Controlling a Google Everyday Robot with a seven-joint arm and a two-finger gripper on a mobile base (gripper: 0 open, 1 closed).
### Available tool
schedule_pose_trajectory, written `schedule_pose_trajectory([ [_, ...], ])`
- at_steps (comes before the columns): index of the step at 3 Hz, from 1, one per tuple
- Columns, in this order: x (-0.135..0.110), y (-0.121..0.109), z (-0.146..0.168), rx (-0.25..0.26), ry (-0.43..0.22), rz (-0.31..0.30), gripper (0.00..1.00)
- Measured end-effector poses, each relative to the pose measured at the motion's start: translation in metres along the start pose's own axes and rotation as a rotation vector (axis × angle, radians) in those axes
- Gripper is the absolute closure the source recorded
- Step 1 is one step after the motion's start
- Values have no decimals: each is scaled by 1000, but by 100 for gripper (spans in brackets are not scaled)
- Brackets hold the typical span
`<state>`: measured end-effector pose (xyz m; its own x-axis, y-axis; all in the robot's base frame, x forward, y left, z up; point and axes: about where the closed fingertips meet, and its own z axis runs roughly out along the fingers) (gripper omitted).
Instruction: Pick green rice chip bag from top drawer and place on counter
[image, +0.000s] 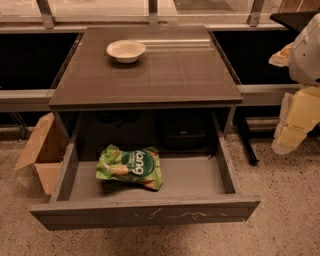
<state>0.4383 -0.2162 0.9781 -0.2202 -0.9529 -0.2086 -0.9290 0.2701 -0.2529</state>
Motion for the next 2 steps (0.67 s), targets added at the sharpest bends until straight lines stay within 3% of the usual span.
schedule_pose_trajectory([
  [1,0,0,0,0,0,0,0],
  [2,-13,0,22,-26,-52,4,0],
])
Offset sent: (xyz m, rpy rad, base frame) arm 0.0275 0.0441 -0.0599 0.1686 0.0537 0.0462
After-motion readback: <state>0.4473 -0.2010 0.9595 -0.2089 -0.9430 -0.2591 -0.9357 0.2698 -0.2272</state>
